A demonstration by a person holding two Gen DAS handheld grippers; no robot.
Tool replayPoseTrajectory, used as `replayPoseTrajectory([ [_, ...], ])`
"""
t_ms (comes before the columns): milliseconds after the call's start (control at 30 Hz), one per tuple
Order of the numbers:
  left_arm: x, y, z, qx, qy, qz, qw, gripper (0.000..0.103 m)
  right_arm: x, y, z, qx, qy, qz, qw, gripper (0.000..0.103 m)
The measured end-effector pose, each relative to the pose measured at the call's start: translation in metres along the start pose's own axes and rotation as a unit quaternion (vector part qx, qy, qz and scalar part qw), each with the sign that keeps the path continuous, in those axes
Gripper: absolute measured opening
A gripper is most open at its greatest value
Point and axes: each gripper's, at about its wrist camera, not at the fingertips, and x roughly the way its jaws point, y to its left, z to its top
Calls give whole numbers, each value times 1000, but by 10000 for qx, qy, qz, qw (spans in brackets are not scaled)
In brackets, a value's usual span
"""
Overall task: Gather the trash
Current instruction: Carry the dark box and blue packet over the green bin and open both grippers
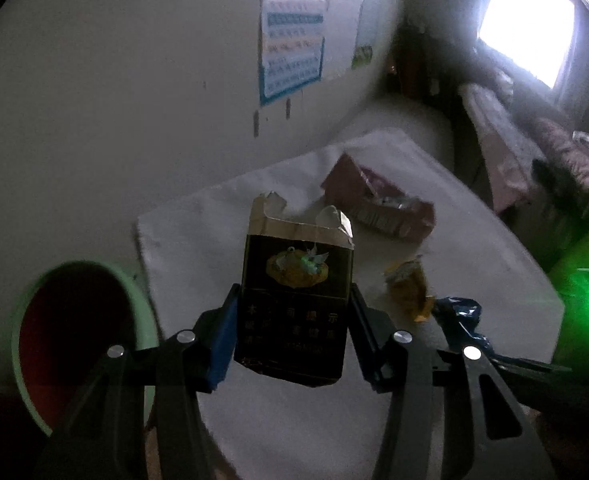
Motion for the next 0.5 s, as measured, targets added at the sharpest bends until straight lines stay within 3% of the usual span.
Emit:
replayPoseTrajectory([
  [100, -24, 0, -4, -150, -265, -60, 9995, 48, -25, 5, 1, -15, -259, 109, 9996, 24],
  [500, -93, 3, 11, 48, -1048, 15, 9945, 48, -119, 59, 11, -437, -1412, 420, 9881, 24],
])
